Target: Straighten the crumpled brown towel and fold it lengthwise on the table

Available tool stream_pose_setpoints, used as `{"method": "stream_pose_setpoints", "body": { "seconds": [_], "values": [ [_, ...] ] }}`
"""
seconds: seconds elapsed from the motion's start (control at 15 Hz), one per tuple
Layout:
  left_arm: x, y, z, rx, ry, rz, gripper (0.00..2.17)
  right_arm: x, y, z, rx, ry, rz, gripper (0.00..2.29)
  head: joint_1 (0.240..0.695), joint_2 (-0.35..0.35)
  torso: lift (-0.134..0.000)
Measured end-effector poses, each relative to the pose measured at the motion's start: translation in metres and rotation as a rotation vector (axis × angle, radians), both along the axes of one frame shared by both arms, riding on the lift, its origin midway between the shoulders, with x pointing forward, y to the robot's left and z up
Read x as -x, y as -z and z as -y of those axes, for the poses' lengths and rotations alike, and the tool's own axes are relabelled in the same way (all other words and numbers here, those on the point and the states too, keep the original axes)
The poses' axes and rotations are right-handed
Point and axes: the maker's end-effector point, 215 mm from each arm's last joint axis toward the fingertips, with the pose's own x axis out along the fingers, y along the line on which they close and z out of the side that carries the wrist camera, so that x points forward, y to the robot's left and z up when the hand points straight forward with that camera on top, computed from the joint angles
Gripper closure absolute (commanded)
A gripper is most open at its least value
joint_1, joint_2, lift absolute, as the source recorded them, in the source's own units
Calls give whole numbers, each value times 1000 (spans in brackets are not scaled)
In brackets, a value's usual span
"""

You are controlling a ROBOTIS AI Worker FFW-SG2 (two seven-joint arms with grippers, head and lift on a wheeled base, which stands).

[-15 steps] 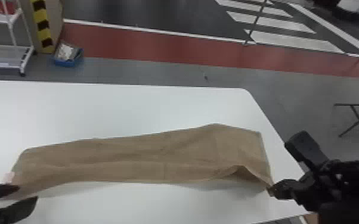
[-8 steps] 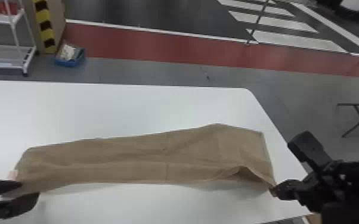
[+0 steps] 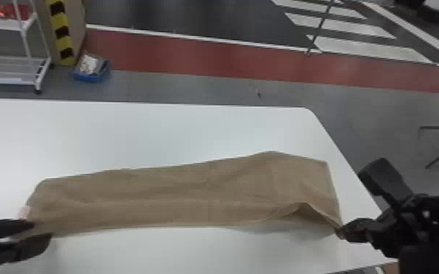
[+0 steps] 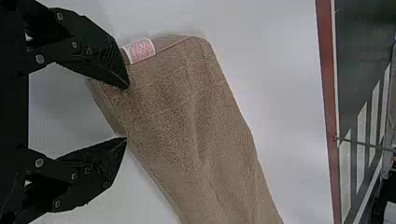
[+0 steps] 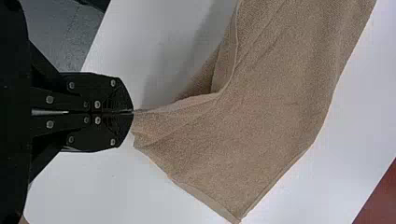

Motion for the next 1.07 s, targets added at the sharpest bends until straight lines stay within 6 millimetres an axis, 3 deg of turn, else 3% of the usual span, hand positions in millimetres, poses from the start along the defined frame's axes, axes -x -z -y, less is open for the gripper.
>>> {"method": "stream_pose_setpoints", "body": {
  "seconds": [0.27,0.53,0.87,1.07],
  "values": [
    [-4,-5,-11,-18,-25,11,1366,-2,-1,1,0,3,4,1146,695,-249,-124],
    [-5,-16,-14,10,-7,20,1369,-3,-3,3,3,9,10,1150,695,-246,-124],
    [-7,-70,-38,52,-47,102,1369,-17,-25,24,36,56,90,1210,695,-236,-124],
    [-24,-107,-53,95,-126,158,1369,-41,-47,38,41,116,192,1214,695,-227,-124]
  ]
}}
